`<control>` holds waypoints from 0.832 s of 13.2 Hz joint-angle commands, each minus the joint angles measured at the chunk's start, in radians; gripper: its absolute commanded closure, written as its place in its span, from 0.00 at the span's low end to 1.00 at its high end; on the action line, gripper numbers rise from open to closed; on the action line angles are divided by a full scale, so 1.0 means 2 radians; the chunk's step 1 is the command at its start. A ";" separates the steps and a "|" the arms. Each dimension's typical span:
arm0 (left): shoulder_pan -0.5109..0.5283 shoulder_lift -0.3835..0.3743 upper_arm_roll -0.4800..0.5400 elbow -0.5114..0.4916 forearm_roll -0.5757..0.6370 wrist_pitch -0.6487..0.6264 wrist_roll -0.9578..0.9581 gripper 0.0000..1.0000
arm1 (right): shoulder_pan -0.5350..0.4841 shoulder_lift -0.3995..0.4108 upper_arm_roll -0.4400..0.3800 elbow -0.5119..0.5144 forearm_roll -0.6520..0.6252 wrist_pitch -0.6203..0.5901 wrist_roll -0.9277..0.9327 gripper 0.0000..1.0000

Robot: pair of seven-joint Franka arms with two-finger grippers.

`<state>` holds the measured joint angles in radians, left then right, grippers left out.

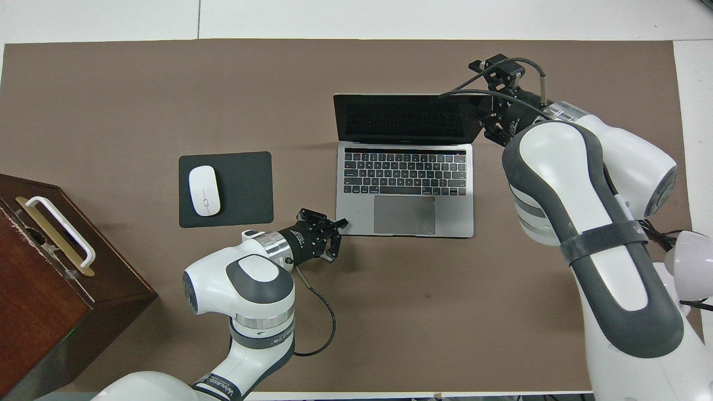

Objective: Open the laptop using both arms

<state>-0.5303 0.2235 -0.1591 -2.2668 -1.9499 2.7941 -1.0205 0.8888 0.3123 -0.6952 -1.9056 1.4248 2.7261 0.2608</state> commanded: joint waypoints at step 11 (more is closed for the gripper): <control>0.006 0.023 0.004 0.006 -0.012 0.009 0.021 1.00 | -0.137 -0.047 0.079 0.018 -0.201 -0.137 0.118 0.00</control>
<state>-0.5303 0.2235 -0.1591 -2.2668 -1.9499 2.7941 -1.0204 0.6629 0.2791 -0.5583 -1.8676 1.1424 2.5296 0.4036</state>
